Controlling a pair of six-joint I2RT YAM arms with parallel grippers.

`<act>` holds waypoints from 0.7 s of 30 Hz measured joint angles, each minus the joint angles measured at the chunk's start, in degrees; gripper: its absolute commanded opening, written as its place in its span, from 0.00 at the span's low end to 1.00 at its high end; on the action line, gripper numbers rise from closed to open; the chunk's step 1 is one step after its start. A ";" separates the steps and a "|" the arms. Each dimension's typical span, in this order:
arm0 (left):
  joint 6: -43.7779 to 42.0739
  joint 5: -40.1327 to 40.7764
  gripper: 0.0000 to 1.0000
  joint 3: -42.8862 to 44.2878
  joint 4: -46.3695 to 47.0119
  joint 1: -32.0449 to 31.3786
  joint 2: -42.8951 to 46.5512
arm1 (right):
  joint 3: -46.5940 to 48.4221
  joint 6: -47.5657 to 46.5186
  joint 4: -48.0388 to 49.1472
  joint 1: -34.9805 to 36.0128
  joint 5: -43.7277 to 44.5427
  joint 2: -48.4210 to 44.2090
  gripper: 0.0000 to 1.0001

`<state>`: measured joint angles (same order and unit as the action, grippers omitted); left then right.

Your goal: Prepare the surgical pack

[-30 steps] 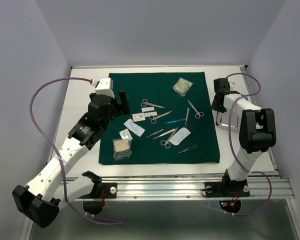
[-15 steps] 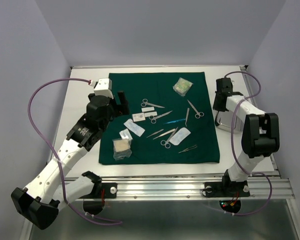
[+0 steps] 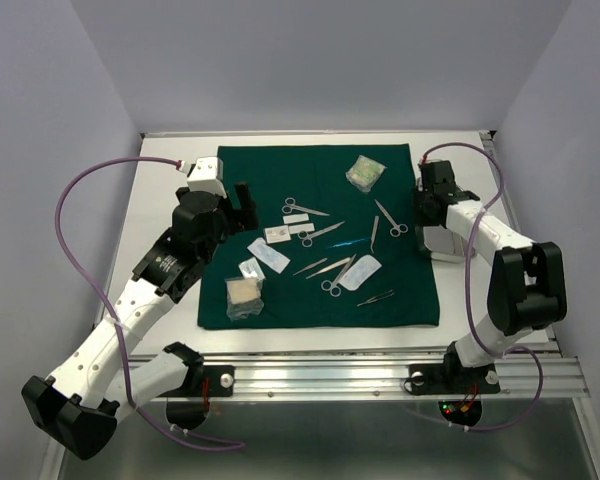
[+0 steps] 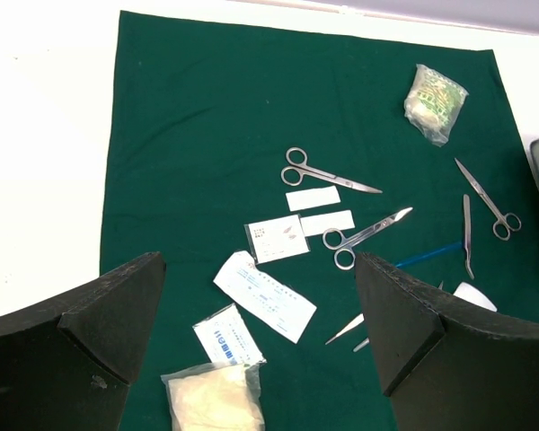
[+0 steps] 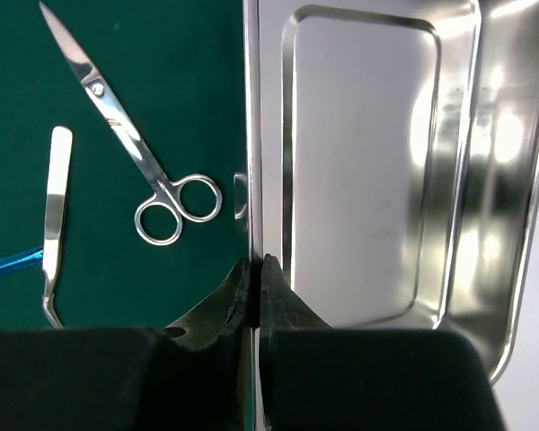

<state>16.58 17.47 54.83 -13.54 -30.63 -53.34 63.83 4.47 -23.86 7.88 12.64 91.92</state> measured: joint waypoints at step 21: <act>0.20 0.20 0.99 -0.07 -0.96 0.00 0.70 | -2.27 -3.19 3.43 3.50 2.36 1.90 0.46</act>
<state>16.78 17.67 54.76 -14.50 -30.63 -52.64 61.56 1.28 -20.43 11.38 15.00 93.82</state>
